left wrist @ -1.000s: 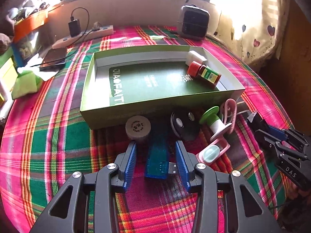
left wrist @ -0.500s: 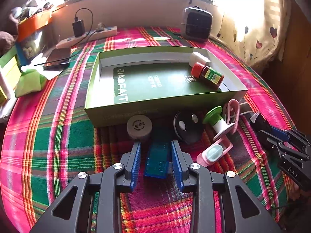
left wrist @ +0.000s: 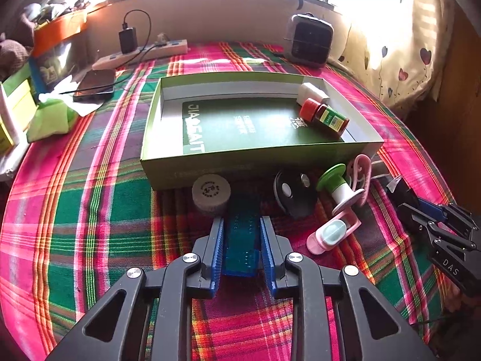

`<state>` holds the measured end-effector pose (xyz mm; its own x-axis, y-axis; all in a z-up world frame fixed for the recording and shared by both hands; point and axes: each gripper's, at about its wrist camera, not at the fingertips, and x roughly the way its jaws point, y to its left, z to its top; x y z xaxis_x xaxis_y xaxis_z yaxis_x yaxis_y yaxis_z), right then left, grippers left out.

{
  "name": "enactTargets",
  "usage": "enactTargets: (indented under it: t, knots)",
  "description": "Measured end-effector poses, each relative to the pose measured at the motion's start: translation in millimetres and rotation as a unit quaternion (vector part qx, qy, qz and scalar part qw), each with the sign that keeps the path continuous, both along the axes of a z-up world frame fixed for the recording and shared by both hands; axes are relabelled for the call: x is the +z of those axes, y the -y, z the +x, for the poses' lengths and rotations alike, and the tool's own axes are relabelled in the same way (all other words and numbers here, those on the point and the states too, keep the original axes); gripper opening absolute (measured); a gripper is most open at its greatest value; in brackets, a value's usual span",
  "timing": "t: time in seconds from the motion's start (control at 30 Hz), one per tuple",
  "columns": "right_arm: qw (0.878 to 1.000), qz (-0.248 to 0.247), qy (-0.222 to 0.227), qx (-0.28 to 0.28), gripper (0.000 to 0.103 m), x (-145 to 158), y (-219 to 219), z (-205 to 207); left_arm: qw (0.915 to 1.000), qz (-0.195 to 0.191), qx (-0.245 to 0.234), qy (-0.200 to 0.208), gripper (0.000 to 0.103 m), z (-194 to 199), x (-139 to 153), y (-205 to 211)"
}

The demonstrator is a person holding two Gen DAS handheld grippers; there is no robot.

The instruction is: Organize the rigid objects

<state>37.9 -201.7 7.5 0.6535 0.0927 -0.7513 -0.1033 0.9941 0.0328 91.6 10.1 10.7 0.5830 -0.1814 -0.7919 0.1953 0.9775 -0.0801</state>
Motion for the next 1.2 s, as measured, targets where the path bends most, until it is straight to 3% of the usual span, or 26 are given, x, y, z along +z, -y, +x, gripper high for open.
enactTargets:
  t: [0.67,1.2]
  knots:
    - [1.0,0.002,0.013,0.006,0.029,9.2,-4.0,-5.2,0.9999,-0.011,0.005,0.002,0.021,-7.4,5.6,-5.0]
    - [0.999,0.014,0.031,0.023,0.029,29.2,-10.6,0.5,0.9994,-0.026,0.006,0.022,0.021,-5.8,31.3,-11.6]
